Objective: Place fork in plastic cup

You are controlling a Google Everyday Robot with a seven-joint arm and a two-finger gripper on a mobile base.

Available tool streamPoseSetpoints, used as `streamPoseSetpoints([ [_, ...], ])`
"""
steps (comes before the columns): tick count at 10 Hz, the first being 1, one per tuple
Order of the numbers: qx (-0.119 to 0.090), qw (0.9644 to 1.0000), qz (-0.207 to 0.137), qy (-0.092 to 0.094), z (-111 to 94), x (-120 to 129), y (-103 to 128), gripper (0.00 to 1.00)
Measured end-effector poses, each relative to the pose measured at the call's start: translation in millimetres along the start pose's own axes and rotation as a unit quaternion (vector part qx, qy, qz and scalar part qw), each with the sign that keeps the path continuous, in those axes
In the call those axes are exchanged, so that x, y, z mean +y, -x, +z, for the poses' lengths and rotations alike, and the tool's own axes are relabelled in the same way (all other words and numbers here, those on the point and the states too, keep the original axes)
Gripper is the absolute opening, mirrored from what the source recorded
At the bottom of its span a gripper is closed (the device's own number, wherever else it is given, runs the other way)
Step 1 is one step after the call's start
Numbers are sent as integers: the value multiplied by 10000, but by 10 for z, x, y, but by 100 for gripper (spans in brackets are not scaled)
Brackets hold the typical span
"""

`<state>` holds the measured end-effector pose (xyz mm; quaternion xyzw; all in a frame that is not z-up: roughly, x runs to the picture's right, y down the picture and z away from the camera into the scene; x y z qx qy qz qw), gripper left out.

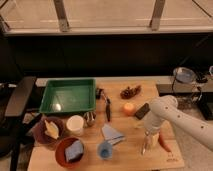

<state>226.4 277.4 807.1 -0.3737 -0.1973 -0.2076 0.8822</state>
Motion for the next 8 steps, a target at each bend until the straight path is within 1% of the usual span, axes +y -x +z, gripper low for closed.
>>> streamPoseSetpoints([
  [2, -38, 10000, 22, 7, 14, 11, 5, 43],
  [3, -45, 10000, 26, -20, -11, -7, 11, 31],
  [5, -42, 10000, -12, -14, -53, -26, 29, 11],
  [6, -34, 10000, -16, 0, -63, -18, 26, 4],
  [7, -24, 10000, 0, 24, -66, 6, 10, 0],
  [8, -24, 10000, 0, 24, -66, 7, 10, 0],
])
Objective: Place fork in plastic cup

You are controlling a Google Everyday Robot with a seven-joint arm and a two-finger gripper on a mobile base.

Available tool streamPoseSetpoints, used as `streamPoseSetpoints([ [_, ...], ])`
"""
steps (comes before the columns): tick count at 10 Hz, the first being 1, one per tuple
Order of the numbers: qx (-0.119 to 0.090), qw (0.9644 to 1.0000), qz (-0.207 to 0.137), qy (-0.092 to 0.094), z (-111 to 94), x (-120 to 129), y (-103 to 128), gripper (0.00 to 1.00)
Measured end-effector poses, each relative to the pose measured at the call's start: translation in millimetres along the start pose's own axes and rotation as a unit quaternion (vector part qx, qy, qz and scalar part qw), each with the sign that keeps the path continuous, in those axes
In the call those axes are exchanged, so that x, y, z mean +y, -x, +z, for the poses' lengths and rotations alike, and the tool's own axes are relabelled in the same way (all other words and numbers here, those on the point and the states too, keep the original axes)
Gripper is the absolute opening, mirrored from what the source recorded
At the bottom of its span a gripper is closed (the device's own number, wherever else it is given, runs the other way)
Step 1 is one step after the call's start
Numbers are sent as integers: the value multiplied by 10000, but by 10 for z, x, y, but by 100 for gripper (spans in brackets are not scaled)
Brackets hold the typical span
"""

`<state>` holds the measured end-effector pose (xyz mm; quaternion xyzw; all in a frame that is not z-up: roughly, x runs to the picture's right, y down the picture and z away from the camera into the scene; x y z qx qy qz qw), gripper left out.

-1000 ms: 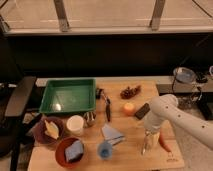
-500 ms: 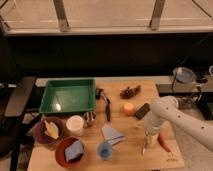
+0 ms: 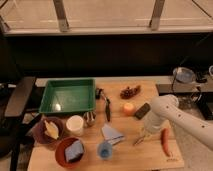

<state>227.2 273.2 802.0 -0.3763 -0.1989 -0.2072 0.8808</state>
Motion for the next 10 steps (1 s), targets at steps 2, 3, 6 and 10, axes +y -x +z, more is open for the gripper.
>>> streamPoseSetpoints([
  [2, 108, 9999, -16, -132, -103, -27, 50, 0],
  [3, 187, 9995, -41, -246, -225, -74, 107, 0],
  [6, 404, 9968, -158, -665, -713, -236, 242, 0],
  [10, 414, 9906, -720, -1090, -1143, -573, 682, 0],
])
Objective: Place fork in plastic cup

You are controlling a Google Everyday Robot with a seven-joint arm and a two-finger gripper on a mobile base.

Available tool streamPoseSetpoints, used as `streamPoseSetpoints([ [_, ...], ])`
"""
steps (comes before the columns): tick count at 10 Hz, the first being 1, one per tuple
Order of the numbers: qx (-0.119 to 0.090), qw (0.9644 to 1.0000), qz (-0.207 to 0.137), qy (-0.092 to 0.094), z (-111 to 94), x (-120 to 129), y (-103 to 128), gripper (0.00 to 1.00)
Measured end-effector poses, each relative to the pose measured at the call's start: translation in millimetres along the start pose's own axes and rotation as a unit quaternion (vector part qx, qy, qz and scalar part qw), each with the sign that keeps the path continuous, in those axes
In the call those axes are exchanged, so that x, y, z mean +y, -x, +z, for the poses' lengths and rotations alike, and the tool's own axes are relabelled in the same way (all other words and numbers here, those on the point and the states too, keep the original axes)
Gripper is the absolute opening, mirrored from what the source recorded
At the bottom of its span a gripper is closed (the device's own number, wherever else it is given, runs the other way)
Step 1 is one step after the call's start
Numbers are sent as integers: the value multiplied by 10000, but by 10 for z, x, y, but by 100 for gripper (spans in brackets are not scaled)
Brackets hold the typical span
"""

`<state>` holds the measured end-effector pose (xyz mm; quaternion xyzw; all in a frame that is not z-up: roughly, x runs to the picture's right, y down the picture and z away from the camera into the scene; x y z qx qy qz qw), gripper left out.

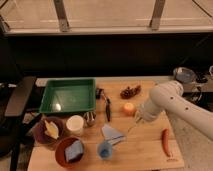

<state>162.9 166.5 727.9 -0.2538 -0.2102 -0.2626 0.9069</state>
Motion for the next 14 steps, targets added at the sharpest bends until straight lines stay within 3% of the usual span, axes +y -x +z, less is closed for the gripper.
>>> streamPoseSetpoints([
  [1, -9, 9999, -154, -59, -47, -139, 154, 0],
  [8, 5, 9999, -164, -24, -42, -139, 156, 0],
  [9, 108, 9995, -280, 29, -43, -126, 183, 0],
  [11, 324, 9969, -701, 136, 1, -213, 399, 0],
  [14, 444, 9877, -1469, 291, 135, -320, 888, 0],
])
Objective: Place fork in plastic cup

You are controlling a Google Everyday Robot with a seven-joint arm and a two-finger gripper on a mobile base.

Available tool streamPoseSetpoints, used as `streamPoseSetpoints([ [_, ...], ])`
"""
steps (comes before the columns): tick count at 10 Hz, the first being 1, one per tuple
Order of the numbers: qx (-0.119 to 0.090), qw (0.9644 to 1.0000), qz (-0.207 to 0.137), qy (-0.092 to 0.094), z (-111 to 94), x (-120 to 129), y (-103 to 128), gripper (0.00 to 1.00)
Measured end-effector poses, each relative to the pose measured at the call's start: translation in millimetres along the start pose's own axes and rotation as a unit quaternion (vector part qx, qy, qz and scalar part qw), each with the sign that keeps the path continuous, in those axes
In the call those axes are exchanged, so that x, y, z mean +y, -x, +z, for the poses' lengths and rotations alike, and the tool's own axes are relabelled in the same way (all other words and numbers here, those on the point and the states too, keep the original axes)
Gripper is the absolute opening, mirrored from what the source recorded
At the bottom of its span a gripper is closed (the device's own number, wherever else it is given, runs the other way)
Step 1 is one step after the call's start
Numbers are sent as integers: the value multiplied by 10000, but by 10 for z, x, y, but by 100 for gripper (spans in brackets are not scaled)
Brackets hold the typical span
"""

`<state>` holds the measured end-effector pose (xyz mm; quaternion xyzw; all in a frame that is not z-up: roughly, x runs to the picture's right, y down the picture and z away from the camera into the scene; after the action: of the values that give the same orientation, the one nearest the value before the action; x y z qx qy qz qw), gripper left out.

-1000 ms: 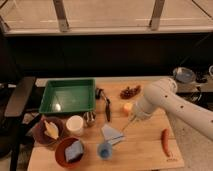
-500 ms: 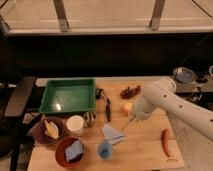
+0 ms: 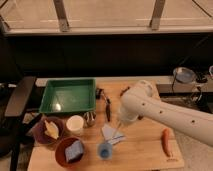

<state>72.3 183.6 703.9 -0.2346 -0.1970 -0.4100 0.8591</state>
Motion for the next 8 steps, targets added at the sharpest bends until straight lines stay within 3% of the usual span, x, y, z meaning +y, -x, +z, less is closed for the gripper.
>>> streamPoseSetpoints([
  [3, -47, 9982, -602, -40, 11, -49, 370, 0],
  [8, -126, 9956, -893, -273, -86, -88, 603, 0],
])
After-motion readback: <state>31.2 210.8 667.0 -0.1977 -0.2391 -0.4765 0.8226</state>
